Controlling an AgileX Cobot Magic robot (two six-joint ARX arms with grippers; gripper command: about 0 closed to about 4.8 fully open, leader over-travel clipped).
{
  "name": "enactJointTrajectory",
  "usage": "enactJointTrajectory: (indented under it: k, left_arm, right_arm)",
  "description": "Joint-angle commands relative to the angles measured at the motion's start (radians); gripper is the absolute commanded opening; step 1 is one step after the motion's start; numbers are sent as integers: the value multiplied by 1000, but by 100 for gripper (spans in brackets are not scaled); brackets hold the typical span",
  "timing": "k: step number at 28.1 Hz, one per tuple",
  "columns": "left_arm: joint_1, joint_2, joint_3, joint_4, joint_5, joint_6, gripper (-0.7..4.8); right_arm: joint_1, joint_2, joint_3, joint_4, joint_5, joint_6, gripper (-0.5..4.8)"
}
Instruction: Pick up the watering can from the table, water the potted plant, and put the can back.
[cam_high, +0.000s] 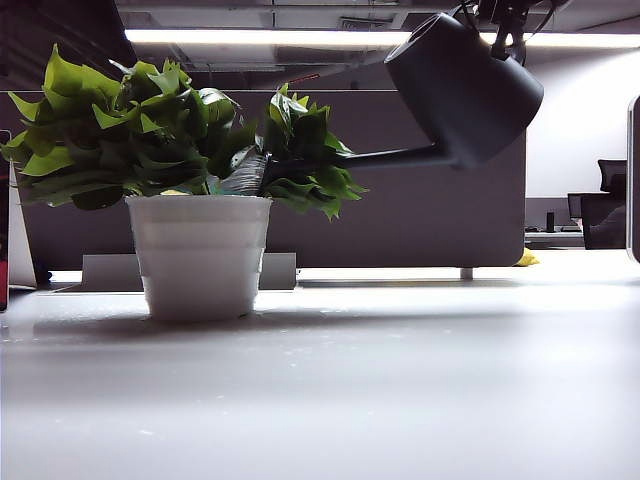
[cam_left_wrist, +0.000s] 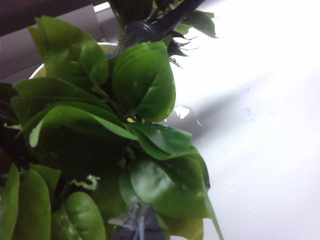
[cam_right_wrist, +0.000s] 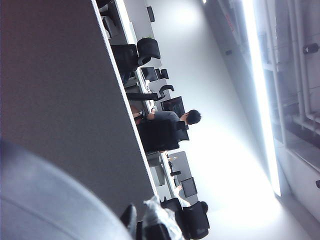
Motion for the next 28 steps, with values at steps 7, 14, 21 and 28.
enactJointTrajectory:
  k: [7, 14, 21, 28]
  left_arm:
    - [0, -3, 8, 2, 5, -2, -5]
    - [0, -3, 8, 0, 5, -2, -5]
    - [1, -4, 8, -3, 5, -2, -5]
    - [0, -4, 8, -6, 6, -2, -5]
  right_arm:
    - [0, -23, 24, 115, 6, -3, -5]
    - [-1, -23, 24, 114, -10, 129, -5]
    - [-14, -23, 24, 78, -24, 277, -5]
    - [-17, -37, 24, 52, -24, 471, -5]
